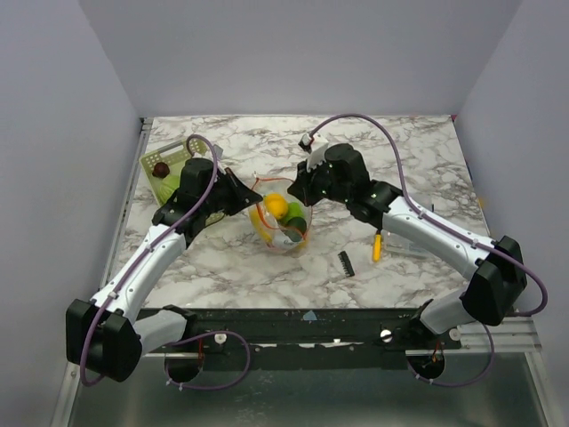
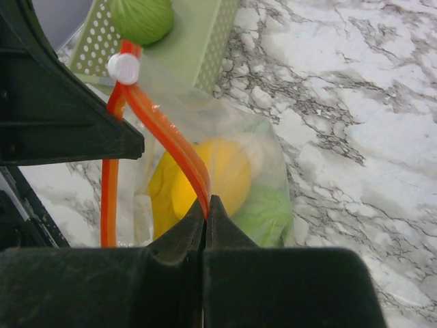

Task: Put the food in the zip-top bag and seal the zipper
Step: Adjust the zipper food storage bag at the center of the board.

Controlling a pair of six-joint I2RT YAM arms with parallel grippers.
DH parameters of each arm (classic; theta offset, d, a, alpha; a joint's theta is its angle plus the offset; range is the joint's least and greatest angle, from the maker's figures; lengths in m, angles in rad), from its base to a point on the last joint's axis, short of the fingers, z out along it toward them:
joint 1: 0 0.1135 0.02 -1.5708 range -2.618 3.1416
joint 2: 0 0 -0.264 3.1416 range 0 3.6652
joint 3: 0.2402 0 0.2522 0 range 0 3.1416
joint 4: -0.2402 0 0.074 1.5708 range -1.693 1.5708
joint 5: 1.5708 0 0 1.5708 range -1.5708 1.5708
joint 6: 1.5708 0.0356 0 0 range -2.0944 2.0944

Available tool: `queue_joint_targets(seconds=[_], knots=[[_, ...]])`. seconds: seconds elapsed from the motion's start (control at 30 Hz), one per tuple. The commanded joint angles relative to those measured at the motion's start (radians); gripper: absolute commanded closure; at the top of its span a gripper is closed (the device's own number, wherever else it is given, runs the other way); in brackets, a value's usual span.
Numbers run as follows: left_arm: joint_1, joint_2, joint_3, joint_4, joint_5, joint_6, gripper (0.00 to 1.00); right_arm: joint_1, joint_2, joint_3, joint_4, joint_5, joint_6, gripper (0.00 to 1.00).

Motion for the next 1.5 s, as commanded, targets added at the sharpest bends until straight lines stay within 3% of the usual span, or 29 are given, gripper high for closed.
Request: queue_joint_targets(seconds=[0.0, 0.13, 0.23, 0.5, 0.67, 0.83, 0.97, 1.1, 1.3, 1.47], knots=[[0.0, -0.003, 0.04, 0.051, 0.057, -0.07, 1.0, 0.011, -0.024, 0.0, -0.018, -0.122, -0.043, 0.99], [0.0, -0.018, 0.043, 0.081, 0.097, -0.106, 1.0, 0.049, 0.016, 0.064, -0.036, -0.176, 0.0, 0.99], [0.0, -0.044, 0.043, 0.096, 0.098, -0.12, 1.0, 0.103, 0.029, 0.096, -0.054, -0.128, -0.007, 0.98], [0.0, -0.049, 0.002, 0.136, 0.127, -0.156, 1.0, 0.114, 0.067, 0.135, -0.139, -0.006, -0.018, 0.68], [0.0, -0.053, -0.006, 0.131, 0.129, -0.168, 1.0, 0.175, 0.055, 0.14, -0.145, 0.087, -0.029, 0.37], [0.0, -0.049, 0.022, 0.078, 0.114, -0.195, 1.0, 0.238, 0.064, 0.134, -0.132, 0.272, -0.024, 0.24], [0.0, -0.029, 0.054, -0.004, 0.104, -0.211, 1.0, 0.294, 0.052, 0.108, -0.076, 0.415, -0.056, 0.22], [0.0, -0.03, 0.041, -0.001, 0.106, -0.251, 1.0, 0.355, 0.092, 0.102, -0.019, 0.673, -0.117, 0.23], [0.001, -0.011, 0.092, -0.067, 0.108, -0.261, 1.0, 0.404, 0.155, 0.098, 0.075, 0.84, -0.22, 0.33], [0.0, -0.007, 0.13, -0.11, 0.098, -0.246, 1.0, 0.408, 0.16, 0.073, 0.146, 0.869, -0.213, 0.4]])
